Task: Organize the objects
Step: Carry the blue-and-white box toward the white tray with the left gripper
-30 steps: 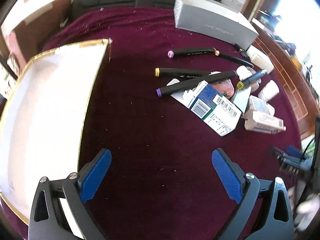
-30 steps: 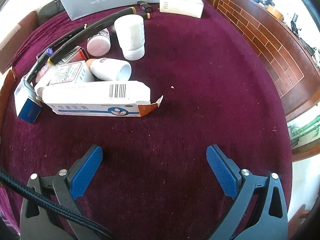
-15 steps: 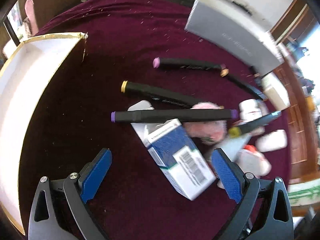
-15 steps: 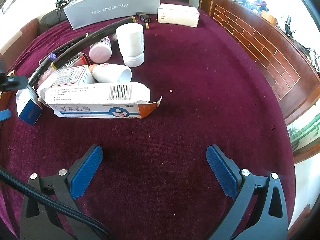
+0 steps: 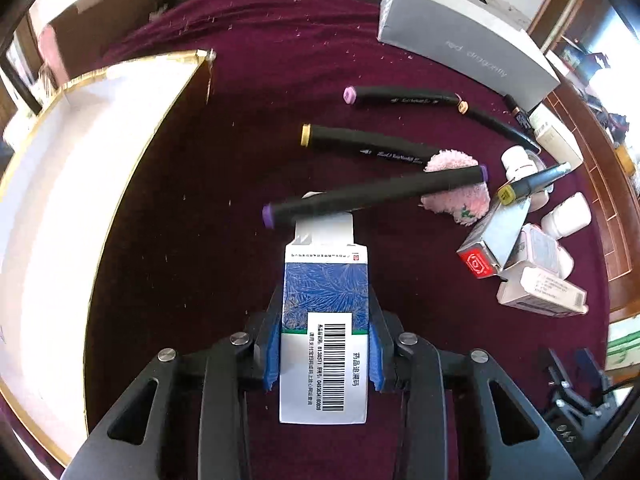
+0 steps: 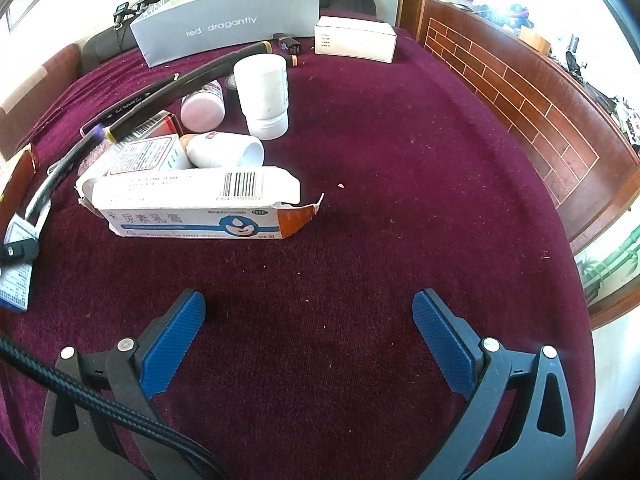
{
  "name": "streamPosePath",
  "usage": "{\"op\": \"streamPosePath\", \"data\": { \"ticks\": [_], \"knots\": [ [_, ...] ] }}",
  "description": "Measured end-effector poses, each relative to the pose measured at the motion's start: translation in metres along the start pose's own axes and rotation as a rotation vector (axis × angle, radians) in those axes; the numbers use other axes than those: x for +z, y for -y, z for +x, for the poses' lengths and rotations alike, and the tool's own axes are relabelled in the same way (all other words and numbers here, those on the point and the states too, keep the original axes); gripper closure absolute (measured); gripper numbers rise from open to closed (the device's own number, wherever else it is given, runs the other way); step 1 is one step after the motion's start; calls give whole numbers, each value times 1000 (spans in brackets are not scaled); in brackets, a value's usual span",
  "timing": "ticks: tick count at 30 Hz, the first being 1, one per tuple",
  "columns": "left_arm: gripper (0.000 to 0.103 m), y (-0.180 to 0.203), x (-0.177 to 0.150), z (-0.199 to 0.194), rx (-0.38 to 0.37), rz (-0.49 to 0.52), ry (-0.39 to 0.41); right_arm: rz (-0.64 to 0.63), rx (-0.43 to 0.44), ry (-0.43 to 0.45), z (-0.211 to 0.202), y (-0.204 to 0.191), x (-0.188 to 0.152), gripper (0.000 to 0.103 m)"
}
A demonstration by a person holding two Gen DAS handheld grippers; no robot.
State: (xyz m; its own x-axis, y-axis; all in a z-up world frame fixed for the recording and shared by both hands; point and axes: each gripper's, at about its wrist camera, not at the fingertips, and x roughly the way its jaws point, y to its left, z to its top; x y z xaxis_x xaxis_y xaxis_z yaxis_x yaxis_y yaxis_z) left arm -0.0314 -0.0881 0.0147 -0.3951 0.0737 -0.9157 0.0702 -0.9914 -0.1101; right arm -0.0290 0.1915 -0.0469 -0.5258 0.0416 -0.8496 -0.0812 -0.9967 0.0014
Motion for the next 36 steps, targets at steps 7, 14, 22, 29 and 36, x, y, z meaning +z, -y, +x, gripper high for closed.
{"op": "streamPosePath", "data": {
  "ticks": [7,14,22,29,36],
  "knots": [
    [50,31,-9,7,62,131,50,1,-3,0,0,0,0,0],
    [74,4,-10,-28,-35,109,45,-53,-19,-163,-2,4,16,3],
    [74,-44,-34,-98,-152,13,103,-71,136,-95,-57,-6,39,3],
    [74,-72,-60,-155,-159,-19,168,222,494,-220,-36,-10,100,11],
    [74,-118,-69,-183,-147,-110,191,-156,603,-261,-38,-154,111,11]
  ]
}}
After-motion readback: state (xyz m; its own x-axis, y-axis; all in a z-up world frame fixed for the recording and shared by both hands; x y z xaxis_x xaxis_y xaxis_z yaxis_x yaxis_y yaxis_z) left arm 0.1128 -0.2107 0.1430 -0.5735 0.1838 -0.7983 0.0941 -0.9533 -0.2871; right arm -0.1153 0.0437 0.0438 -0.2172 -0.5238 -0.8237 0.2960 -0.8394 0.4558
